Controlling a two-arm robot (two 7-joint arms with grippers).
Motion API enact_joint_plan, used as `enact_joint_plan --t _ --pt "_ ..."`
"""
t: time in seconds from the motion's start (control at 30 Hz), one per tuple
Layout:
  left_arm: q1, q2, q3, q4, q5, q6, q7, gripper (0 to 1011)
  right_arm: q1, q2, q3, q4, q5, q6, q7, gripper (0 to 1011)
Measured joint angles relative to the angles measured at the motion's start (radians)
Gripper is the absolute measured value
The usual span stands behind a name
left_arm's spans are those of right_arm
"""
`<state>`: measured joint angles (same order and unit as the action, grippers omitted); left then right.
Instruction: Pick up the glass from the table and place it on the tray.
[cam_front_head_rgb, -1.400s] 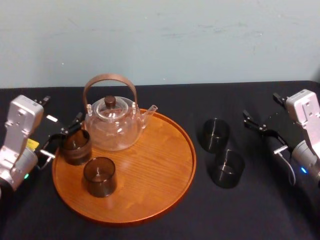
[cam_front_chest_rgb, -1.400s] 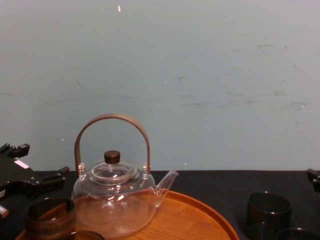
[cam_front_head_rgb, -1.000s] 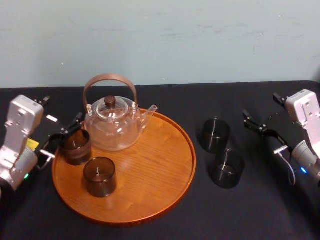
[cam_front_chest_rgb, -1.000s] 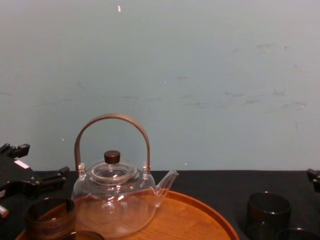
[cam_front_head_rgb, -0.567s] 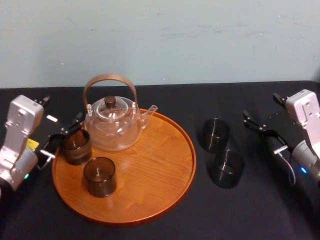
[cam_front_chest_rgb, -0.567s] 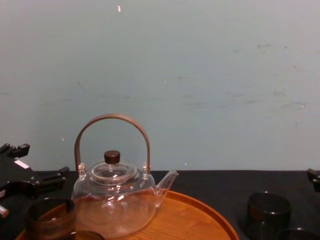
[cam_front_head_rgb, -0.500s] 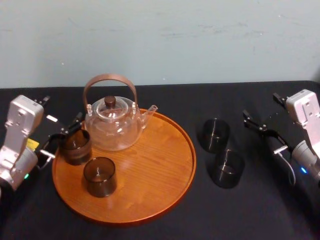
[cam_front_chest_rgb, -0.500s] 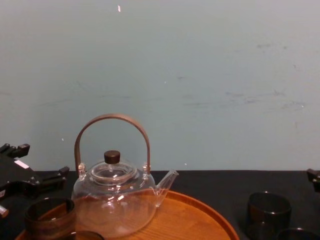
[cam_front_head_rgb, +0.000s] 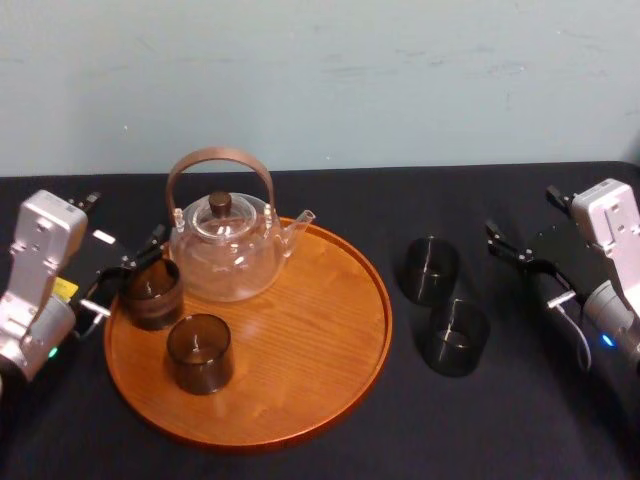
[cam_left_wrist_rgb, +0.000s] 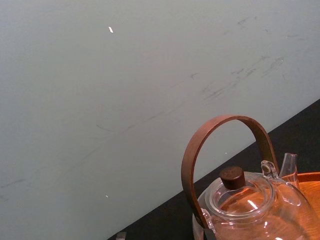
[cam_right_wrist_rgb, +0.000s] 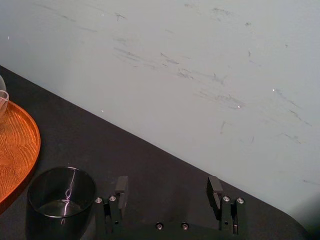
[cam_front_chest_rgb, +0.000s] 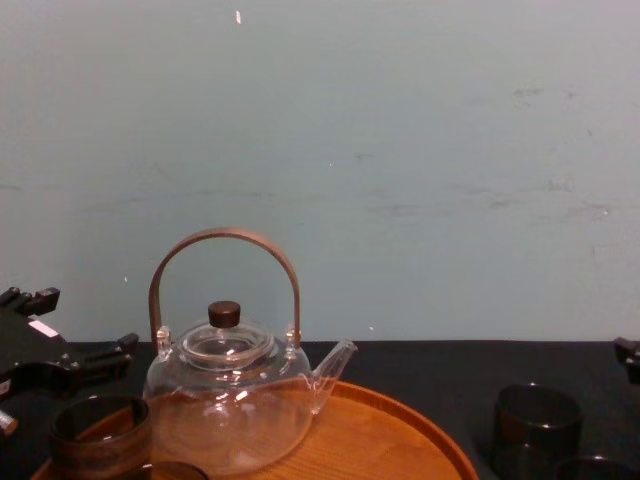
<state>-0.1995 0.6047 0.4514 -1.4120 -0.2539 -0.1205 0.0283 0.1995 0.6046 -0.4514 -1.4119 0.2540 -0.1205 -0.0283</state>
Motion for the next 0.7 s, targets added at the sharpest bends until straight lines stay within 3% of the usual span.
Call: enact_joint_plan --t 0.37,0.7 --pt "0.0 0.0 0.0 0.0 0.0 0.0 0.0 1002 -0.001 0.0 0.002 0.0 0.0 0.0 0.003 1002" --pt "0.0 0.0 0.0 0.0 0.0 0.0 0.0 1001 -0.032 0.008 0.045 -0.044 0.035 0.019 0.069 1002"
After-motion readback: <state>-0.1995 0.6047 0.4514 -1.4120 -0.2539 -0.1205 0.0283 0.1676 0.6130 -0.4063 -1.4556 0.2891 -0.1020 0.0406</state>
